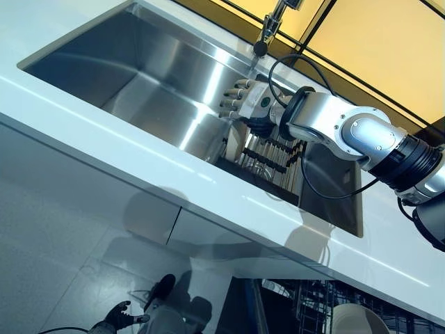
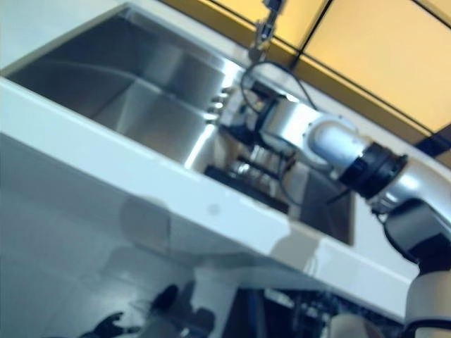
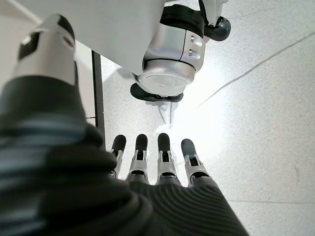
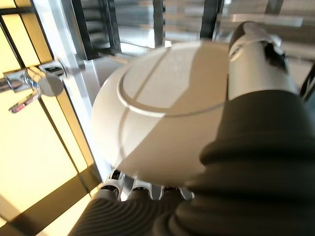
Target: Take plates into dishwasher
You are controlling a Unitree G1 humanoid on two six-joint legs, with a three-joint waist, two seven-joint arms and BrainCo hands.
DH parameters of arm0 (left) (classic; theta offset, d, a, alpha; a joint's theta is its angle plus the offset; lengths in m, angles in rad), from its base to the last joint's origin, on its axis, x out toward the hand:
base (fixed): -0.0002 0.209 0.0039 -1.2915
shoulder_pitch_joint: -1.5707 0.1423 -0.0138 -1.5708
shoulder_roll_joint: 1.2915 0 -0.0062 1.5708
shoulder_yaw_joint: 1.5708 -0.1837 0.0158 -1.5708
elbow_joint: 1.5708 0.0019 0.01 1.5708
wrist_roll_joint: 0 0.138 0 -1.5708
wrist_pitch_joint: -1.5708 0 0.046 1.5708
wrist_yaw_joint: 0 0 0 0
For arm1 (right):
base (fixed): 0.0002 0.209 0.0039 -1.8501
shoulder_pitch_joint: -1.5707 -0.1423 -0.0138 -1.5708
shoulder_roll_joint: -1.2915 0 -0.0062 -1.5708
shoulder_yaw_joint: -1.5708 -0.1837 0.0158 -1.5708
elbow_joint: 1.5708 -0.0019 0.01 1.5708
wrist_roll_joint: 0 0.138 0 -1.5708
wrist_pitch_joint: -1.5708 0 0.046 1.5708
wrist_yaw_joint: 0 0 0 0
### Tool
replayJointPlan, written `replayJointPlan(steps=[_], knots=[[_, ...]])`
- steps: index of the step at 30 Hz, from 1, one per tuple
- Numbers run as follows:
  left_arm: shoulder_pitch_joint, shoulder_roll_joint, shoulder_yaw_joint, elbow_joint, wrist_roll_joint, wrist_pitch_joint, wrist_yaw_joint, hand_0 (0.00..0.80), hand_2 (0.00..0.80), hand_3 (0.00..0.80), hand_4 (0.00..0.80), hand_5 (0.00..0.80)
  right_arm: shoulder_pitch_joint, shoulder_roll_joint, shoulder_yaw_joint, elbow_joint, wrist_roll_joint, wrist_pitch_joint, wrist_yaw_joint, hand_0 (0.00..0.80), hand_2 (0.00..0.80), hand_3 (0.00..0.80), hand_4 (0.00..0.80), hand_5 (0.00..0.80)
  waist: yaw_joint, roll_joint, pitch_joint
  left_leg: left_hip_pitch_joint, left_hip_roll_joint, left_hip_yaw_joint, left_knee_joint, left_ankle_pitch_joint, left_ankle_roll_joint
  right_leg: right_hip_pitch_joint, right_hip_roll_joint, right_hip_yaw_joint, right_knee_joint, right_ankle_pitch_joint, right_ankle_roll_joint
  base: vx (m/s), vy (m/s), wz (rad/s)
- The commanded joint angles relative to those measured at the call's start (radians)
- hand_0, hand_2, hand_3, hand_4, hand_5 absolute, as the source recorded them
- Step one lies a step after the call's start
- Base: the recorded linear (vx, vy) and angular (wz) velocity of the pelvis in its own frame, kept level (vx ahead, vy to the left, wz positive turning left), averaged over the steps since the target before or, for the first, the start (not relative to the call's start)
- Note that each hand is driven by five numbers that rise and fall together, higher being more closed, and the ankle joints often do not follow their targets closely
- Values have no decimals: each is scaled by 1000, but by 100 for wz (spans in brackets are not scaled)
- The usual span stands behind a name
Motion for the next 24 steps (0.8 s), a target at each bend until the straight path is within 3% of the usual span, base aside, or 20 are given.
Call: replayJointPlan(steps=[1,2,3,24], knots=[[16,5,28,1,-35,-31,14,0,0,0,0,0,-12,-26,18,30,-53,-28,18,452,452,452,452,452,6,6,-11,74,41,80,-66,-61,15,-64,-21,12,75,91,72,-13,4,-5],[16,3,26,2,-37,-34,17,0,0,0,0,0,-9,-23,20,34,-70,-36,19,740,740,740,740,740,6,6,-10,76,41,79,-66,-61,15,-63,-21,12,75,91,72,-13,13,-6],[17,0,26,2,-39,-35,20,0,0,0,0,0,-5,-19,18,36,-93,-46,22,800,800,800,800,800,6,7,-10,77,41,80,-66,-61,15,-62,-21,12,75,91,71,-12,16,-6],[47,-19,32,3,-6,-34,50,0,0,0,0,0,19,-59,-43,58,-128,-25,-77,800,800,800,800,800,-23,4,-54,115,33,92,-66,-81,25,-37,-18,37,53,103,81,4,-2,-2]])
